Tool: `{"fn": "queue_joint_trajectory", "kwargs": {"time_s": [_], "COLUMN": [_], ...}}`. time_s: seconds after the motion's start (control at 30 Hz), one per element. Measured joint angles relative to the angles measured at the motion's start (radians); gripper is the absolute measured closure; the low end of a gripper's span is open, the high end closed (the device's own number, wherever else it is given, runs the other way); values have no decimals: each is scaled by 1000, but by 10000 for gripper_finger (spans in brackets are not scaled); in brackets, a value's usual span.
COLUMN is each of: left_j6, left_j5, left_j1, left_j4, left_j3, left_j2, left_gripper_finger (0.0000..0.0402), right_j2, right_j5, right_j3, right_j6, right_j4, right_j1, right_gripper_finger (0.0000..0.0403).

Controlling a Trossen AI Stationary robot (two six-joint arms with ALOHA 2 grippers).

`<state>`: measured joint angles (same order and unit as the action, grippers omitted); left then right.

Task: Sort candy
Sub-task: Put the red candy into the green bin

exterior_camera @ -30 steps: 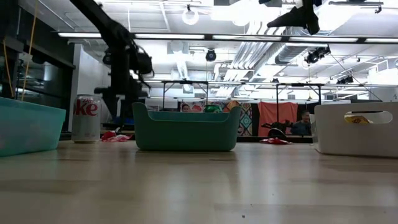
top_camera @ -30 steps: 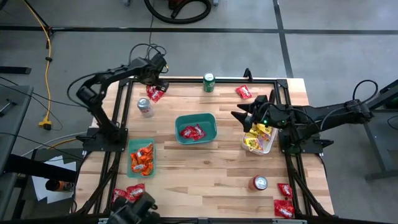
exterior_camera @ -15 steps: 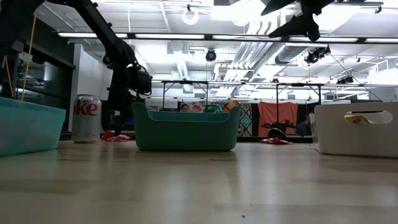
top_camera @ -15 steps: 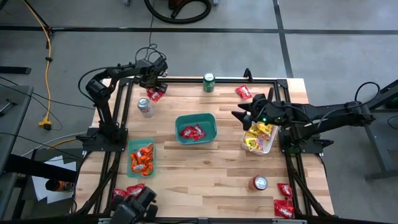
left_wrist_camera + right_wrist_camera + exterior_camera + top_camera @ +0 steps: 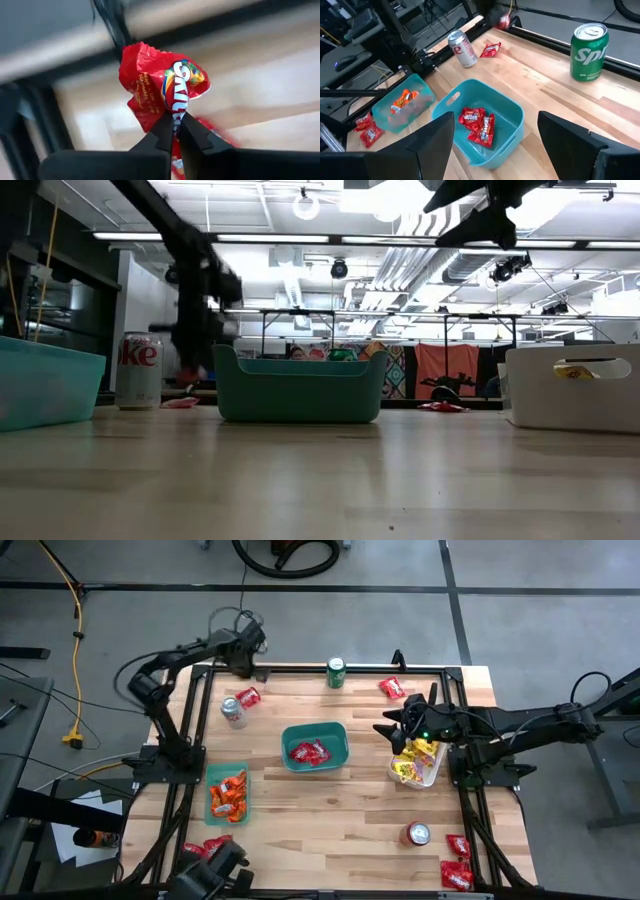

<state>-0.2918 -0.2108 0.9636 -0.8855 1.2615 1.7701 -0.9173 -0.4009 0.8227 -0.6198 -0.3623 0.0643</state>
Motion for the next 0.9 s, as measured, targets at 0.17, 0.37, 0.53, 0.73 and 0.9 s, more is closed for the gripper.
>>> {"fn": "queue_joint_trajectory", "kwargs": {"time_s": [0.17,0.37,0.53,0.73,0.9], "left_j6": [34,2,-20,-20,1], "left_j5": [9,153,208,338,362], "left_j1": [-28,-141,-327,-566,-744], "left_j4": [80,232,359,512,561], "left_j3": [8,9,8,8,7], "left_j2": [-201,-332,-336,-328,-328], "left_gripper_finger": [400,401,401,401,401], "right_j2": [0,0,0,0,2], "right_j5": [-2,-6,-6,4,102], "right_j3": [0,0,0,0,0], "right_j6": [26,26,27,100,188], "right_j4": [0,9,15,72,201], "right_j1": [-12,-40,-53,-53,-53], "right_gripper_finger": [121,121,121,121,121]}}
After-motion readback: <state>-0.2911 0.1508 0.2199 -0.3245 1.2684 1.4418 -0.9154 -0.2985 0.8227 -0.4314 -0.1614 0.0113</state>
